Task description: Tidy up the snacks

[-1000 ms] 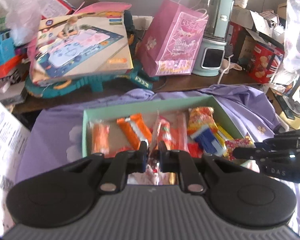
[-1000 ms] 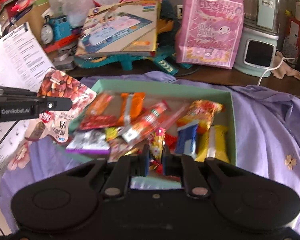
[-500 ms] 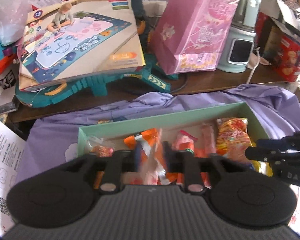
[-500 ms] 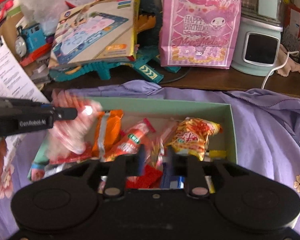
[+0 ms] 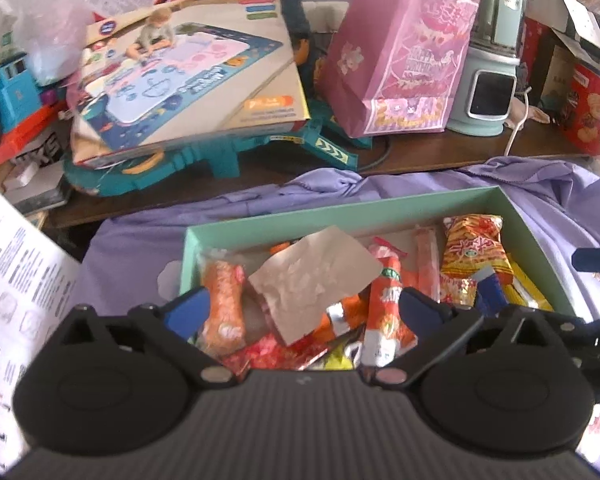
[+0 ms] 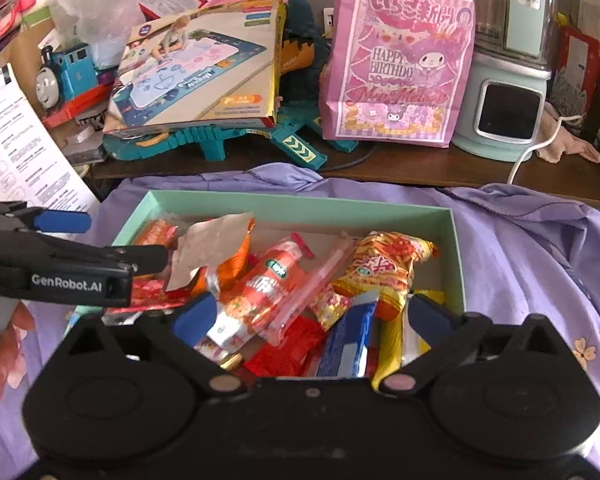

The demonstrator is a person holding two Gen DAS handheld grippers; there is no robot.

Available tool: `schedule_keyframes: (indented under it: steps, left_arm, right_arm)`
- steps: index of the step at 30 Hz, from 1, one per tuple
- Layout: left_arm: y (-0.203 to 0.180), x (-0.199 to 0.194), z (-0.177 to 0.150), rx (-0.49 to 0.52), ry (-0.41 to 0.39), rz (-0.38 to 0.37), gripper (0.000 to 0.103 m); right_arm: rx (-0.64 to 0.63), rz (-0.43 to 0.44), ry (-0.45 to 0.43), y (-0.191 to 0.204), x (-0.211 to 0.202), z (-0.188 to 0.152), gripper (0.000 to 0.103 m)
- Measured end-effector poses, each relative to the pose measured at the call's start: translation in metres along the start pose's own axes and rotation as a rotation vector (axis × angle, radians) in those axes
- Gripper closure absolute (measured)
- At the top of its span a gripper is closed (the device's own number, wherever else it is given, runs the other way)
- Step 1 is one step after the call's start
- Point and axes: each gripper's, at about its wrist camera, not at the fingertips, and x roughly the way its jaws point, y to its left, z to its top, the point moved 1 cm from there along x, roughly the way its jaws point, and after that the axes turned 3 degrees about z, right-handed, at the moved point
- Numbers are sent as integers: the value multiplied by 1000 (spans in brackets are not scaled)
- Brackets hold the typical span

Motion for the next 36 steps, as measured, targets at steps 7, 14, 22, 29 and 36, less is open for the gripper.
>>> schedule_keyframes:
  steps: [7, 14, 22, 29, 36]
  left_arm:
    - [5, -43, -17, -25, -10, -6, 0]
    - [7, -83, -42, -44, -26, -16, 0]
    - [7, -107, -80, -77, -17, -34, 0]
    - [15, -112, -110, -132, -38, -47, 0]
    - [22, -96, -128, -172, 14, -8, 0]
  right_arm:
    - [-17, -12, -21, 17, -43, -11, 0]
    - [-16, -5, -32, 31, -83, -37, 0]
    - [37, -12, 3, 30, -103, -76, 0]
    - [90, -47, 47, 25, -105, -103, 0]
    - [136, -57, 86, 25, -94, -121, 0]
